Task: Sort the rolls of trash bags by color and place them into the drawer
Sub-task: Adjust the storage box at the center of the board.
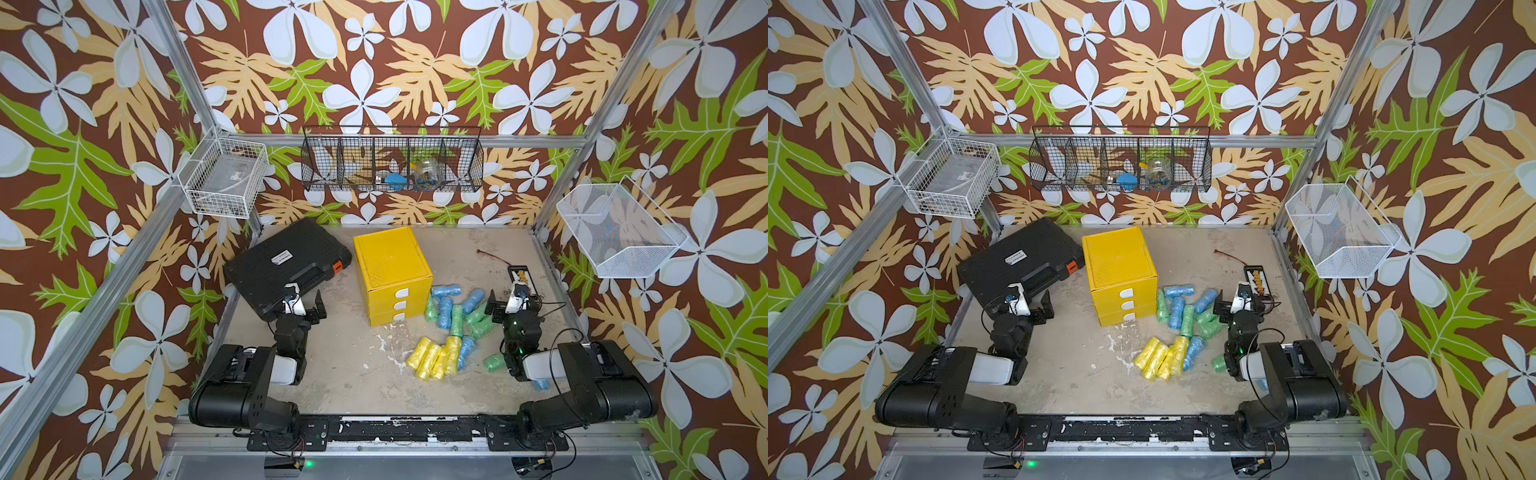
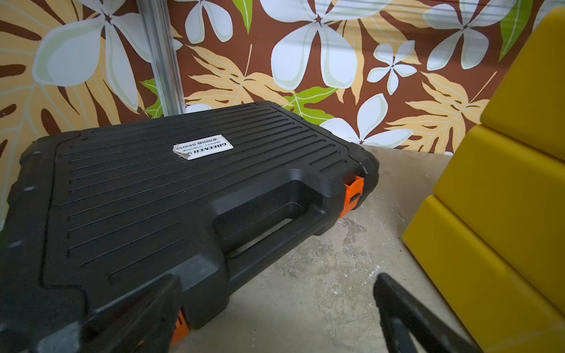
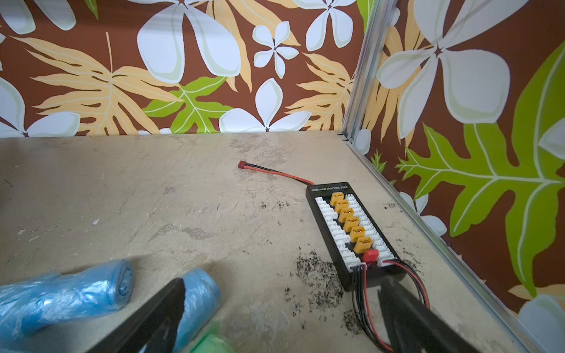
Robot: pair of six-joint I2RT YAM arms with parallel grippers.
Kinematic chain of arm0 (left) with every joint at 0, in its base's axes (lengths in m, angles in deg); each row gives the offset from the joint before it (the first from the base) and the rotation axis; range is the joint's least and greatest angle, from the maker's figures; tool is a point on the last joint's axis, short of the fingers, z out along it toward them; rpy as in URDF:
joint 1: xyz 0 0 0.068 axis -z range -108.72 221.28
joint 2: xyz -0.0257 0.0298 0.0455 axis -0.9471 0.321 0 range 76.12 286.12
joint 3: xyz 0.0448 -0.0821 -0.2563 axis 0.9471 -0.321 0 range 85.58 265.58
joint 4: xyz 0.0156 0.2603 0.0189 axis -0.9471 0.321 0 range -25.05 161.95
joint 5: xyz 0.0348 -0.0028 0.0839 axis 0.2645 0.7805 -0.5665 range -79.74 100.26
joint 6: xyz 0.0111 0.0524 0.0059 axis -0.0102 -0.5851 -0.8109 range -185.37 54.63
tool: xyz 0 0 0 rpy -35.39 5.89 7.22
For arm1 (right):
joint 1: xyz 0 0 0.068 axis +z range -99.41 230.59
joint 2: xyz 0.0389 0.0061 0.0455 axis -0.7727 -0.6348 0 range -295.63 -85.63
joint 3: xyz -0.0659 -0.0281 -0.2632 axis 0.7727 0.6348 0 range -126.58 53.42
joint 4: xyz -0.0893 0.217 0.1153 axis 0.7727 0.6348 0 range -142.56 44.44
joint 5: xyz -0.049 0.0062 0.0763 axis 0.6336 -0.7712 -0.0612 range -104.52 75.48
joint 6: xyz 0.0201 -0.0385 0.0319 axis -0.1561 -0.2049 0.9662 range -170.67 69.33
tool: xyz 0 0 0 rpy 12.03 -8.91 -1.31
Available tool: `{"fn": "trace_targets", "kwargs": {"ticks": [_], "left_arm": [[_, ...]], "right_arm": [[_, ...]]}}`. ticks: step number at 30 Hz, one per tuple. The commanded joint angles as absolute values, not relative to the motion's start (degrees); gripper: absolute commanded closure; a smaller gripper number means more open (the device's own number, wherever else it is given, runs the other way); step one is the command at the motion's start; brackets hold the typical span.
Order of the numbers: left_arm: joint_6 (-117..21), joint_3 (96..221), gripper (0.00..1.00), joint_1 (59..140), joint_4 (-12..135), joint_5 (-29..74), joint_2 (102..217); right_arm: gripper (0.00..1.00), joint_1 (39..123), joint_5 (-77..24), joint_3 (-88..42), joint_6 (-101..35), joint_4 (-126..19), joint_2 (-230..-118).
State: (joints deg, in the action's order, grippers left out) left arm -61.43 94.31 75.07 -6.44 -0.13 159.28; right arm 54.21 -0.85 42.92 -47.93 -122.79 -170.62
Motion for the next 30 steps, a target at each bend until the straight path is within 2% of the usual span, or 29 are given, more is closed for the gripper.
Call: {"fn": "trace_targets", "kwargs": {"ticks": [1, 25, 28, 30], "left_arm": [[-62.8, 94.8, 0.00, 75.1, -8.1, 2.1, 159.2], [-62.8, 94.9, 0.00, 75.0, -8.0, 2.1, 159.2], [-63.1, 96.2, 0.00, 76.8, -1.6, -3.9, 154.0], [-62.4, 98.9, 0.00, 78.6, 7.5, -10.8, 148.1]], "right_arm": [[0.00, 54.2, -0.7, 43.1, -47.8, -124.8, -170.4], [0.00, 54.2, -0.9, 43.0, -47.7, -124.6, -170.5], [0.00, 54.5, 2.8, 43.3, -47.5, -125.4, -168.0], [0.00, 54.7, 5.3, 39.5, -45.3, -110.4, -160.6]]}}
